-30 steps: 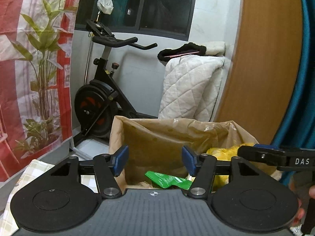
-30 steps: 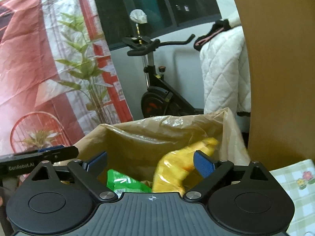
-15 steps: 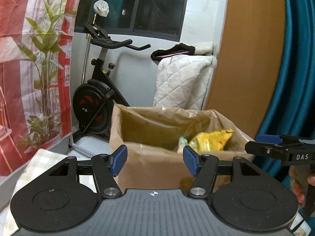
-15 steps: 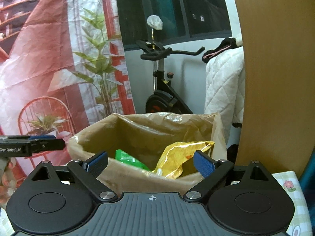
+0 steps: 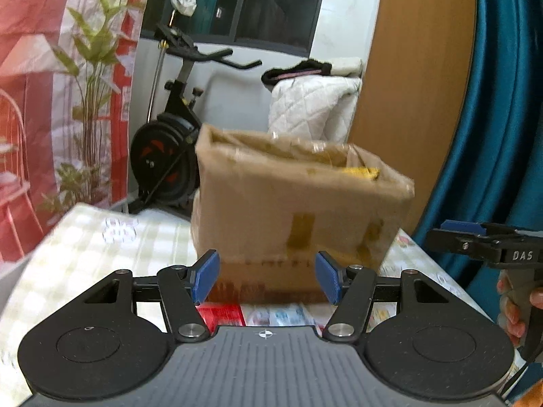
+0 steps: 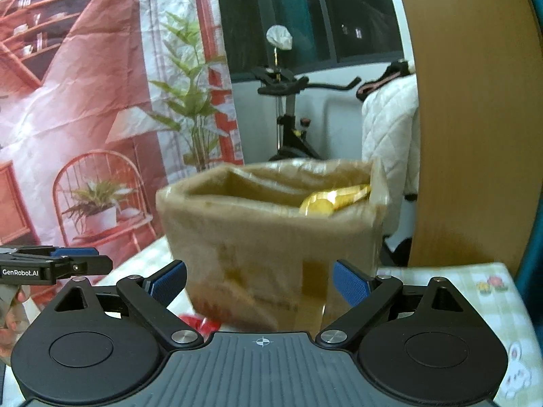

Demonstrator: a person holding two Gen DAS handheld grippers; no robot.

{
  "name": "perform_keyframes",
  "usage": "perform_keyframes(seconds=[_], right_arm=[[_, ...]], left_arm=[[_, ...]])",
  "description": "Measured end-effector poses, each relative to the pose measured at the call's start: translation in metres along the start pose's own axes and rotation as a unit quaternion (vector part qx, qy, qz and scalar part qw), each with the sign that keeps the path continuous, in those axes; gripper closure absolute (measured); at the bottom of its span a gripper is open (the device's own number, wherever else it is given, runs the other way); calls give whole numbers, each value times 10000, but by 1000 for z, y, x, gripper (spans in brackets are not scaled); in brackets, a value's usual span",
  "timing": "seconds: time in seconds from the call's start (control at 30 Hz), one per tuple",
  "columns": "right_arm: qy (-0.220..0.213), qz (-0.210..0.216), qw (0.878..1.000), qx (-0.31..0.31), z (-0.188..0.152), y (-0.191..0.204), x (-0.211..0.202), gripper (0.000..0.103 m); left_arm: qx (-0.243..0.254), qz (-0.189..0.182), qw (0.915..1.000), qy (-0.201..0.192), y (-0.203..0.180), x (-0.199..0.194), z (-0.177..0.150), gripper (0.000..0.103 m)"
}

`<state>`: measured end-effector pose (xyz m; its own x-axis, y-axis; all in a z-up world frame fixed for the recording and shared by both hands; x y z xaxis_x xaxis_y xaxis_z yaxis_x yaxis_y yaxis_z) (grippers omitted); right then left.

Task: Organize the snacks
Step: 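Withdraw both tools from the box back toward the snack pile, then grasp the white cracker packet with the right tool while the left tool reaches a red packet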

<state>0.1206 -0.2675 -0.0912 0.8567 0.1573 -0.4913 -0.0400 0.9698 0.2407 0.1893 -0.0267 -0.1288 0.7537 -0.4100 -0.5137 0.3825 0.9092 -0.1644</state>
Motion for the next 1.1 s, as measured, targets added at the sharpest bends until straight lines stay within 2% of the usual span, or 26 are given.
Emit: perform_keyframes(seconds=[0.27,0.47,0.53,0.67,0.77,0.93,1.1], right_arm=[[630,-131,9979,123,-79,6,-3,27],[1334,-237,9907,-70,-130,11,9,29],[1518,-216,9877,-303,-135,17,14,29],[1775,-78,9774,-1144,-134,37,28,18],[1959,106,9678,-1576,-136,48,40,18],[2098,350,9596,-1844,-139,60,57,19],[2127,509,9612,-1680,-141,58,66,25]], left_arm=[[-253,-238,9982,483,-5,12,-53,39],[-232,-316,9963,769,-10,22,-78,40],[-234,-303,9961,798,-8,23,-82,40],[-312,-275,9957,822,-4,24,-81,40],[-317,-274,9956,837,-4,29,-81,41],[-373,-240,9943,966,0,36,-88,41],[-446,-215,9934,1031,7,41,-91,44]])
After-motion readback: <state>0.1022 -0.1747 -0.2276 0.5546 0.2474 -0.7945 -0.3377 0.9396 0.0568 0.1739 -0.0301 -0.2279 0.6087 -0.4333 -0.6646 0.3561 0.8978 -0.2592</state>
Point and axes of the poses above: each gripper's, at about its wrist camera, not at the fingertips, and x roughly the way its jaws point, y to its left, z to its top, the point moved 7 cm from there along x, roughly the way its jaws point, and after that the axes turned 7 degrees about y, right-handed, at the moved point
